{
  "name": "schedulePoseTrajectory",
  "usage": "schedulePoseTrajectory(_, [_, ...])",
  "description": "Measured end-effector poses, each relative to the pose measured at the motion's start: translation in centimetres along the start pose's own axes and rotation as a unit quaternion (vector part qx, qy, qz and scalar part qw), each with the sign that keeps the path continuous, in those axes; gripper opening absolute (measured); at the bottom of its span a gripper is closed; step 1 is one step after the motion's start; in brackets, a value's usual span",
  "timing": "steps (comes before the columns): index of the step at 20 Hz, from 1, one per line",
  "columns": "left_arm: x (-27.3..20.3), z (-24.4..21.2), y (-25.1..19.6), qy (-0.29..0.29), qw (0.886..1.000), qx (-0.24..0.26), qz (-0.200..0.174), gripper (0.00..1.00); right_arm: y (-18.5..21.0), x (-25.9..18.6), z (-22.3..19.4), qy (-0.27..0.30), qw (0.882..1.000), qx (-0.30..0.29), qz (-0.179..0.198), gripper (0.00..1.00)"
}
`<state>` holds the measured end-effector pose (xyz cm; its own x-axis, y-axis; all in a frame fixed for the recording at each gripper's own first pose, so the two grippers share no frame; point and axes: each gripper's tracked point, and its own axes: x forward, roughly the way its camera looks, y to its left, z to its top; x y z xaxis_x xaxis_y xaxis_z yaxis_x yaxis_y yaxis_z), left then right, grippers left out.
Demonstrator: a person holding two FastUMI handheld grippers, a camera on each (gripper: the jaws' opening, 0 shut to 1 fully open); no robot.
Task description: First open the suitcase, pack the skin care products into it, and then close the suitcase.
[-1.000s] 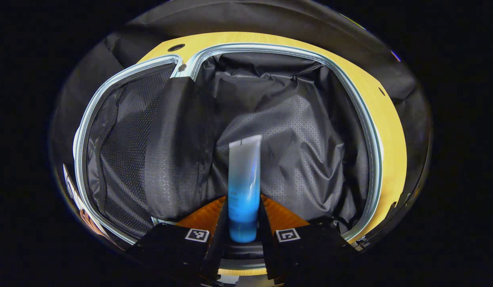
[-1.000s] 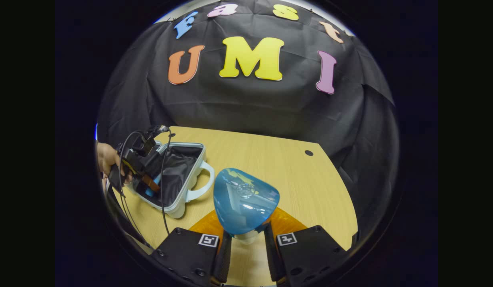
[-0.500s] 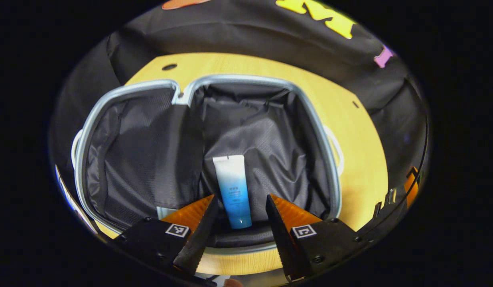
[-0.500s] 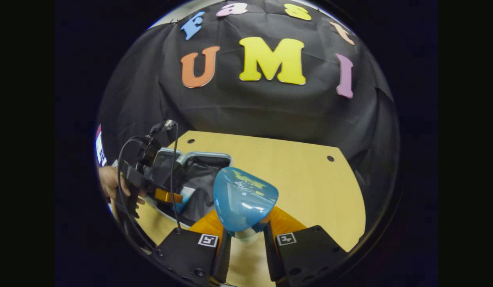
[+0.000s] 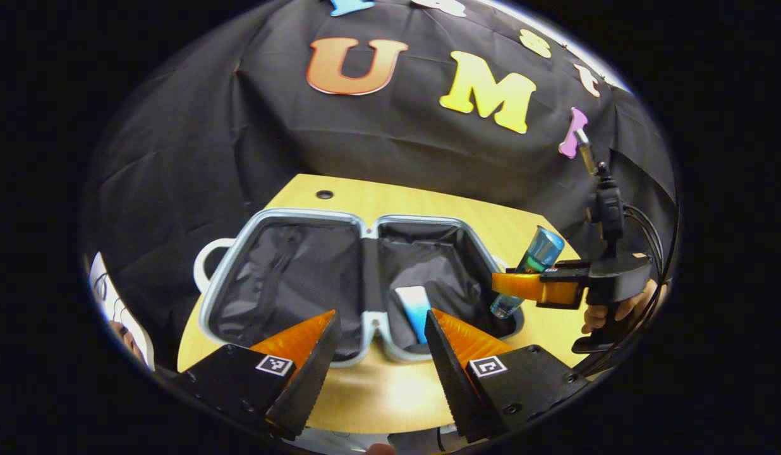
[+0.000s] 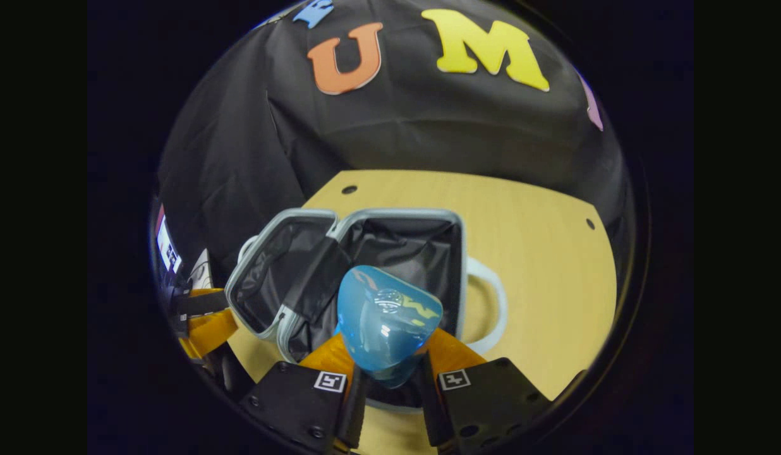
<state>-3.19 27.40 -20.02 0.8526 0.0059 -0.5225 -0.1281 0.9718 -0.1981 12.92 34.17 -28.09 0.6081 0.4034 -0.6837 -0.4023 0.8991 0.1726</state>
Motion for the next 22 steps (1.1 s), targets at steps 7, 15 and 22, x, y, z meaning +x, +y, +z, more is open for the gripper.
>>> schedulePoseTrajectory(7, [-2.5,-4.2,7.7,0.011,0.992,-0.095,0.082,0.86,0.8,4.4,-3.3,0.079,0.996,0.013,-0.041,0.36])
schedulePoseTrajectory(15, [-3.3,-2.1,16.0,-0.024,0.980,-0.129,0.153,0.86,-0.7,8.0,-2.2,0.104,0.990,0.052,-0.075,0.38])
schedulePoseTrajectory(22, [-1.6,-1.3,20.4,-0.048,0.964,-0.191,0.179,0.86,-0.6,8.5,-2.2,0.108,0.988,0.076,-0.082,0.43])
